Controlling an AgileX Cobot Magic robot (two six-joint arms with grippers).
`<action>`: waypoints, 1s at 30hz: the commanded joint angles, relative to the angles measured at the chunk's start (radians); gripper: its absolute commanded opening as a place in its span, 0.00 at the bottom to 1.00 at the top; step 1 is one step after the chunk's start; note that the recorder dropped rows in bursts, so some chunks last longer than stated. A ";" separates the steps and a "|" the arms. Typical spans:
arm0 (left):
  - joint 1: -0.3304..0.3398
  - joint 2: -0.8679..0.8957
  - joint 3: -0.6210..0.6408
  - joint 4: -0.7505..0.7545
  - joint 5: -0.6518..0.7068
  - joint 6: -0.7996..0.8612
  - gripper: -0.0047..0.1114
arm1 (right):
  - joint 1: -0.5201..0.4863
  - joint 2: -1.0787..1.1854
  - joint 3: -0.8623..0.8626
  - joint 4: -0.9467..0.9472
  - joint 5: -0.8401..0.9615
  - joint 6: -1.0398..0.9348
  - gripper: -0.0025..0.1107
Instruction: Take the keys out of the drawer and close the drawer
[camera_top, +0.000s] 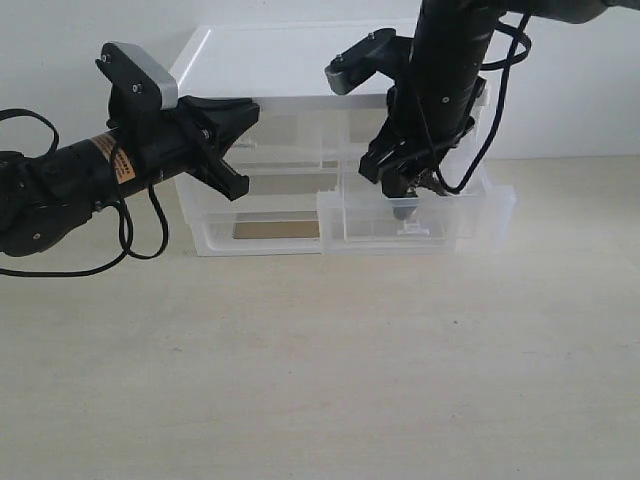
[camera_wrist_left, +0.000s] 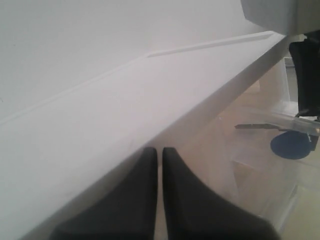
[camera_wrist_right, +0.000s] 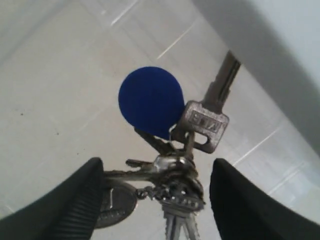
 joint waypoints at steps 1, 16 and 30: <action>0.016 0.016 -0.015 -0.097 0.086 -0.005 0.08 | -0.005 0.030 -0.001 0.002 -0.005 0.004 0.59; 0.016 0.016 -0.015 -0.099 0.086 -0.005 0.08 | -0.004 0.025 -0.001 -0.006 -0.040 -0.071 0.02; 0.016 0.016 -0.015 -0.103 0.079 -0.005 0.08 | 0.048 -0.192 -0.001 -0.006 -0.083 -0.105 0.02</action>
